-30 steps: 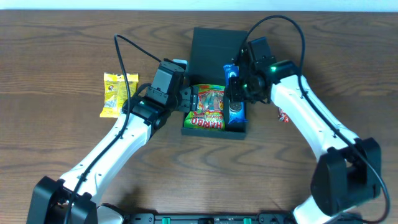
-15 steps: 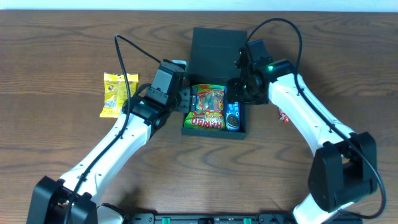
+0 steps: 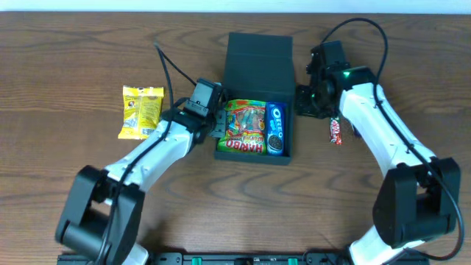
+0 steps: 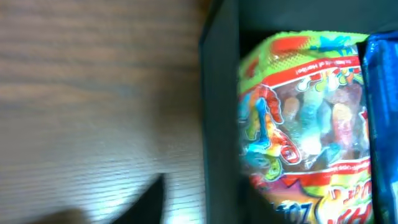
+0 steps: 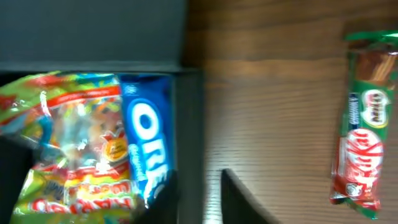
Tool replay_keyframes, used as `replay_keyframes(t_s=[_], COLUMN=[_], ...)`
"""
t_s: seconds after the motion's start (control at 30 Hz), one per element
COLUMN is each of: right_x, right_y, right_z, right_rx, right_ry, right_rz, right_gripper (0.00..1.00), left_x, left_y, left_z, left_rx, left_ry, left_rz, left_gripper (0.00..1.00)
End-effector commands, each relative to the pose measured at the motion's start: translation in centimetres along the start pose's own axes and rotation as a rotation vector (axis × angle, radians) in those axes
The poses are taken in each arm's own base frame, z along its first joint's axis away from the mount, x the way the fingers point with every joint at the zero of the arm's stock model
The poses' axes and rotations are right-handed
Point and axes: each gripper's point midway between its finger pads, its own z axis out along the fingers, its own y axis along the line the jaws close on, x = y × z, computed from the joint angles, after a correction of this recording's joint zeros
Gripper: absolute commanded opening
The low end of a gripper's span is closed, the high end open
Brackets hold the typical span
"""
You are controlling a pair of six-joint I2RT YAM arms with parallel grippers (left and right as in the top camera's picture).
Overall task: Pack container
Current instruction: 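Place the Oreo pack upright in the box beside the Haribo bag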
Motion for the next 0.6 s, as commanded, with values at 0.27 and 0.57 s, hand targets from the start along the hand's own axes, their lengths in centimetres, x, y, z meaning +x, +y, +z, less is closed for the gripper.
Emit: replay_keyframes(t_s=[0.27,0.57], right_x=[3.3,2.6], right_y=[-1.0,0.5], right_z=[4.2,4.3], right_rx=[-0.070,-0.144], right_ry=[0.020,-0.016], right_rz=[0.028,0.009], right_gripper=[0.01,0.01], left_x=[1.4,3.4], left_y=[-0.8,-1.6], left_z=[1.2,0.9], left_rx=[0.076,0.105], left_ry=[0.062,0.158], left_rz=[-0.052,-0.252], left_gripper=[0.06,0.06])
